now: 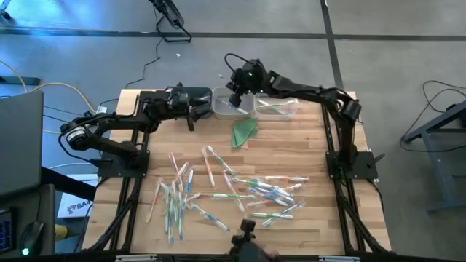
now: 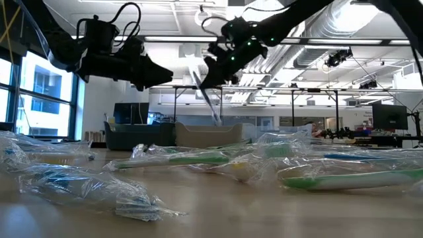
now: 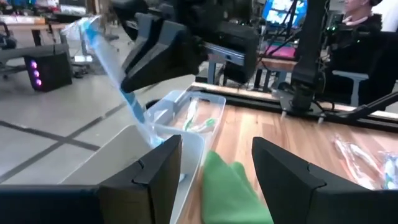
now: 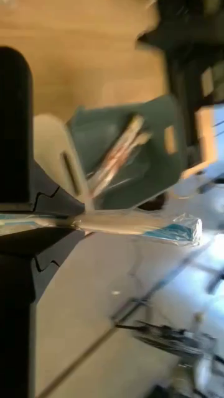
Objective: Pick & Place Toothbrushes
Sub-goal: Put the blue toothbrush into the gray bin
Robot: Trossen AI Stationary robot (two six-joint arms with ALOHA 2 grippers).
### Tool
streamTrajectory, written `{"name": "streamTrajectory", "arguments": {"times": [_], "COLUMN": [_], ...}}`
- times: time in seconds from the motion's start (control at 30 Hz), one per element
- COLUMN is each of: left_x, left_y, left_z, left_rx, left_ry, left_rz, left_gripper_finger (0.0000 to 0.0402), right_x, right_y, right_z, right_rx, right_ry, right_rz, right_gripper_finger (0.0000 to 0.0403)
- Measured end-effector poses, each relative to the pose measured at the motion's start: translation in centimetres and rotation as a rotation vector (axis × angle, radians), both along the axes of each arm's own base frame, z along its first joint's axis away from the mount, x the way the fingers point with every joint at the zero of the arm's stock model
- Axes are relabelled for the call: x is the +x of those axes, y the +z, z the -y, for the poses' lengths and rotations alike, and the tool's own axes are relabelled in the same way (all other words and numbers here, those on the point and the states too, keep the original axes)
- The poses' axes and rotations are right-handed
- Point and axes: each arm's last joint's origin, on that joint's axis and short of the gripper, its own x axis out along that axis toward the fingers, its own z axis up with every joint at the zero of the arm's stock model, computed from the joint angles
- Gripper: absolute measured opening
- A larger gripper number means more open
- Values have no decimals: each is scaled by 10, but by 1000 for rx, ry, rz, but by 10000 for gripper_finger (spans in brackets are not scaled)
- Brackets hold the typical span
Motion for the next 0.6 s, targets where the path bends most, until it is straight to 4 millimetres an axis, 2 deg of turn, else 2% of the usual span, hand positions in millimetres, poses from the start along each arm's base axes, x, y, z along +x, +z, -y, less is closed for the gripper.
{"name": "streamTrajectory", "arguments": {"times": [0.13,0.27,0.6], "left_x": [0,0,1], "left_y": [-1,-1,1], "left_z": [0,0,-1], "left_rx": [-6,-5,3], "left_ry": [0,0,8], "left_rz": [-8,-8,-3], "left_gripper_finger": [191,191,191], "right_x": [5,6,-1], "right_y": [-11,-23,-34], "right_z": [15,23,22], "right_rx": [55,108,219], "right_ry": [-21,-6,-12], "right_rz": [-81,-88,-165], "right_gripper_finger": [13,13,13]}}
